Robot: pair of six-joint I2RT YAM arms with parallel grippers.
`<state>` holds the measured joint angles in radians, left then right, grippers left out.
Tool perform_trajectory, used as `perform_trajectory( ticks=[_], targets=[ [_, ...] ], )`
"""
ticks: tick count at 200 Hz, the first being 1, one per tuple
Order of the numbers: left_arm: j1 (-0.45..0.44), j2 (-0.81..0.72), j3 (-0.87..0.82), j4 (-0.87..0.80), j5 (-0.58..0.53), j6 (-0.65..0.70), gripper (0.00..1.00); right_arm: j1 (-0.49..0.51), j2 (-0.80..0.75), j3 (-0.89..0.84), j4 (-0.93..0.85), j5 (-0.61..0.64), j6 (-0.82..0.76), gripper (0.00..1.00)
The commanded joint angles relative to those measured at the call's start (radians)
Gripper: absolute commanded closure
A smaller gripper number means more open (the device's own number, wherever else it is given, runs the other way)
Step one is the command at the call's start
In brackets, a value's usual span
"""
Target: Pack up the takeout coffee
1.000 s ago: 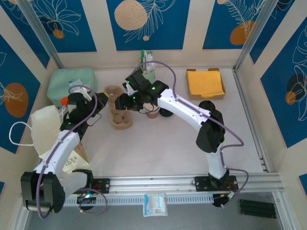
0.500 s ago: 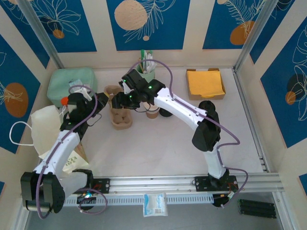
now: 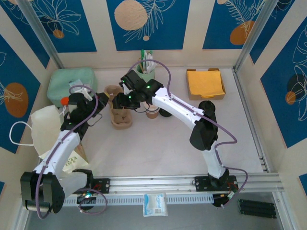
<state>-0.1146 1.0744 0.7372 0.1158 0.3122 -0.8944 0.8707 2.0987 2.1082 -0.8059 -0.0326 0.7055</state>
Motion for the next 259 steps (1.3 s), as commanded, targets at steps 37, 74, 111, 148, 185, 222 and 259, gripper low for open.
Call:
perform_trajectory(
  ticks=[37,74,111,148,185,222,259],
  targets=[
    [-0.016,-0.006,0.0,0.031,-0.011,-0.018,1.0,0.004,0.066,0.085,-0.028,-0.016,-0.008,0.48],
    [-0.017,-0.007,0.002,0.03,-0.013,-0.015,1.0,0.007,0.078,0.089,-0.031,-0.025,-0.005,0.48],
    [-0.019,-0.005,0.002,0.03,-0.018,-0.015,1.0,0.01,0.065,0.061,-0.019,-0.033,0.001,0.53],
    [-0.019,-0.005,0.002,0.03,-0.019,-0.013,1.0,0.008,0.041,0.019,0.01,-0.041,0.015,0.59],
    [-0.019,-0.001,0.009,0.033,-0.012,-0.009,0.87,-0.001,0.016,-0.007,0.026,-0.043,0.022,0.64],
    [-0.018,0.009,0.06,0.004,-0.005,0.016,0.41,-0.017,-0.039,-0.048,0.046,-0.037,0.023,0.66],
    [-0.018,-0.002,0.137,-0.063,-0.005,0.049,0.01,-0.043,-0.123,-0.118,0.079,-0.031,0.025,0.66]
  ],
)
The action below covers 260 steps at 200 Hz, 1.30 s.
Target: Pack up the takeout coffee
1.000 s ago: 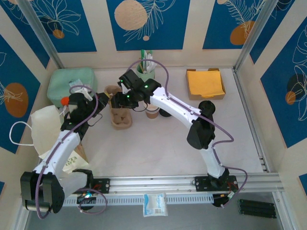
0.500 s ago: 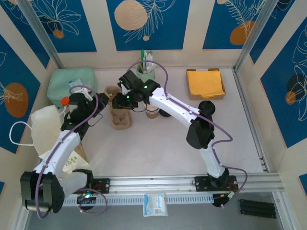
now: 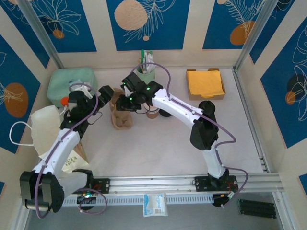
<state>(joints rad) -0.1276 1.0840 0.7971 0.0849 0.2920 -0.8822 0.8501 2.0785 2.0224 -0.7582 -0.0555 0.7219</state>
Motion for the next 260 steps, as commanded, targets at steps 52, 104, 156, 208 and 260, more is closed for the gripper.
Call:
perform_trajectory(
  ticks=[52,104,156,208,260],
  targets=[
    [-0.02,-0.037,0.146,-0.196,0.024,0.071,0.0,-0.097,-0.265,-0.148,0.08,-0.017,0.001,0.66],
    [-0.172,-0.044,0.155,-0.395,-0.148,0.138,0.01,-0.197,-0.407,-0.262,0.112,-0.062,-0.014,0.66],
    [-0.394,-0.037,0.125,-0.519,-0.457,0.128,0.01,-0.239,-0.523,-0.386,0.135,-0.099,-0.019,0.66],
    [-0.478,-0.019,0.073,-0.564,-0.555,0.085,0.01,-0.254,-0.604,-0.474,0.133,-0.109,-0.025,0.66],
    [-0.478,-0.044,-0.014,-0.522,-0.565,0.031,0.01,-0.269,-0.654,-0.544,0.132,-0.104,-0.022,0.66]
  ],
)
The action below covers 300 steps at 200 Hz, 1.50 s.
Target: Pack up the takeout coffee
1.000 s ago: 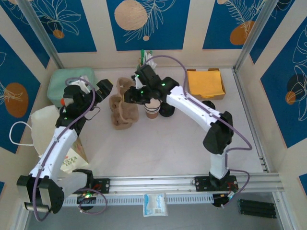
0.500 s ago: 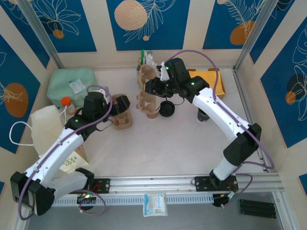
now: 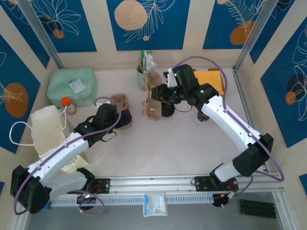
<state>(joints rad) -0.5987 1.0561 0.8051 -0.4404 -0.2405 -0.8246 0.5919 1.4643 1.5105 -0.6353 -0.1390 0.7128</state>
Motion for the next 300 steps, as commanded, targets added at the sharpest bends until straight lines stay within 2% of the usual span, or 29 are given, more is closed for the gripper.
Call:
perform_trajectory(
  ticks=[1,67,164,248,273,300],
  targets=[
    [-0.008,-0.015,-0.022,0.004,-0.033,-0.026,0.01,-0.011,-0.041,-0.032,0.009,-0.021,-0.013,0.66],
    [-0.007,0.034,-0.094,0.091,-0.017,-0.071,0.01,-0.043,-0.085,-0.09,0.006,-0.027,-0.011,0.66],
    [-0.006,0.246,-0.056,0.214,0.024,-0.055,0.01,-0.093,-0.119,-0.106,-0.01,-0.048,-0.016,0.66],
    [0.045,0.479,0.099,0.37,0.059,0.035,0.01,-0.108,-0.134,-0.104,-0.033,-0.047,-0.025,0.67],
    [0.051,0.507,0.19,0.326,0.076,0.08,0.01,-0.109,-0.137,-0.101,-0.042,-0.047,-0.032,0.67],
    [0.05,0.44,0.271,0.225,0.085,0.145,0.01,-0.111,-0.144,-0.098,-0.047,-0.048,-0.039,0.67]
  ],
)
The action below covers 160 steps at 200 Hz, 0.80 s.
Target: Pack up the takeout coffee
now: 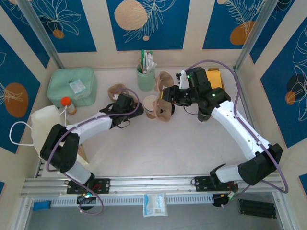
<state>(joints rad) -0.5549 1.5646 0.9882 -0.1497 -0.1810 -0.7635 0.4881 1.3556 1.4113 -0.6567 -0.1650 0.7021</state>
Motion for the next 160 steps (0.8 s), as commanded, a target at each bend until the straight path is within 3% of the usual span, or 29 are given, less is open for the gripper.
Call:
perform_trajectory(
  ticks=[1,60,118,160],
  targets=[
    [0.006,-0.072,0.09,-0.072,0.026,0.087,0.01,-0.007,-0.036,0.0,-0.027,-0.022,-0.028,0.67],
    [0.007,-0.315,0.327,-0.487,0.019,0.213,0.01,-0.002,-0.031,0.007,-0.017,-0.042,-0.036,0.67],
    [0.006,-0.543,0.527,-0.883,-0.215,0.32,0.01,0.016,-0.034,0.003,-0.012,-0.047,-0.042,0.67],
    [0.007,-0.692,0.564,-1.124,-0.416,0.268,0.01,0.029,-0.032,0.005,-0.013,-0.047,-0.046,0.67]
  ],
)
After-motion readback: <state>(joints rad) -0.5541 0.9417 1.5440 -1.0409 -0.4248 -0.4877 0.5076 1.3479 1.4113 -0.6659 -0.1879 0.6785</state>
